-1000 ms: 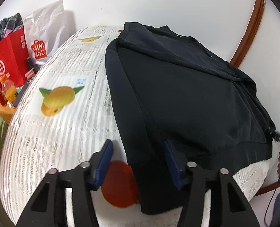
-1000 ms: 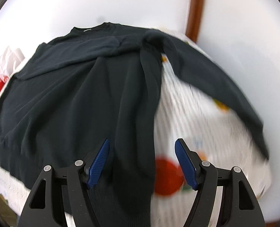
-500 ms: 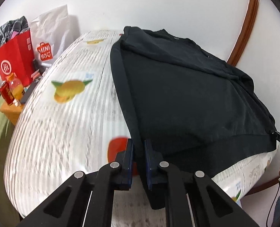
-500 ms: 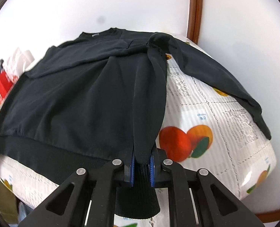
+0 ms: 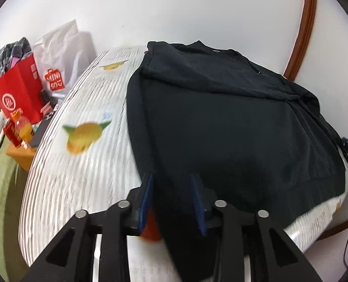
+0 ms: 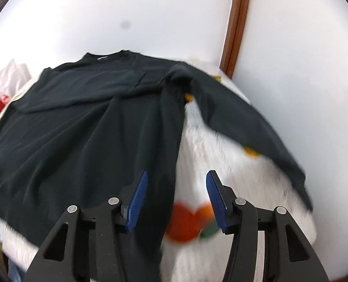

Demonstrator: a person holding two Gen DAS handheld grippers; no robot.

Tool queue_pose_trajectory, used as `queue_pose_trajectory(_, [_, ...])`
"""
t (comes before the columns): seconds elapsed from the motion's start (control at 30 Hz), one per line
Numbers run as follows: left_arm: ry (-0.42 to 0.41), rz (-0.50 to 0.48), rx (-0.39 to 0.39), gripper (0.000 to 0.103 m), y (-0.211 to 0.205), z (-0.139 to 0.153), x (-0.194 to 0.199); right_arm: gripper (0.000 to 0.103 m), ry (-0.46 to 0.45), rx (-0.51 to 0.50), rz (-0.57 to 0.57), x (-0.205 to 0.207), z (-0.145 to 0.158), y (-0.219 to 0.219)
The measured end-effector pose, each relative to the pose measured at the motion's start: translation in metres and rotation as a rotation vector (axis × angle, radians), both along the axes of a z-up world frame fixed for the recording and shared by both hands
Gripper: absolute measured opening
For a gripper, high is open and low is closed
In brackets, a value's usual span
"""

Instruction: Fold small clothes

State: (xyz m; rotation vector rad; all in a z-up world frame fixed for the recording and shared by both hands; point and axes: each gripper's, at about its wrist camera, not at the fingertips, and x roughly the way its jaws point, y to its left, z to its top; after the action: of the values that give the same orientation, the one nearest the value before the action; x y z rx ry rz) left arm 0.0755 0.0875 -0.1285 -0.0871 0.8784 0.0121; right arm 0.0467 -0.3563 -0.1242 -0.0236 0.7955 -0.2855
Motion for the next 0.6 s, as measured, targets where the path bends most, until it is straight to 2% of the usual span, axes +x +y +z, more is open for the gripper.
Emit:
queue_pose_trajectory(0.1, [0.008,0.002,0.020,0.033,-0.006,0.000,0.028,0.051,0.011,-0.011,0.019,0.051,0.003,-0.006])
queue_pose_trajectory(0.17, [0.018,0.004,0.038,0.050,-0.009,0.000,0.050,0.051,0.031,-0.019,0.027,0.083,0.001,-0.008])
queue_pose_trajectory(0.2, [0.015,0.005,0.045,0.051,-0.010,-0.001,0.054,0.051,0.045,-0.017,0.025,0.099,0.000,-0.010])
queue_pose_trajectory(0.33, [0.023,0.009,0.070,0.051,-0.012,-0.006,0.080,0.051,0.105,-0.018,-0.004,0.152,-0.014,-0.018])
queue_pose_trajectory(0.5, [0.063,0.006,0.099,0.052,-0.011,-0.027,0.103,0.051,0.159,-0.080,-0.056,0.201,-0.032,-0.027])
queue_pose_trajectory(0.6, [0.026,-0.016,0.133,0.056,-0.016,-0.030,0.102,0.051,0.142,-0.077,-0.084,0.223,-0.035,-0.035])
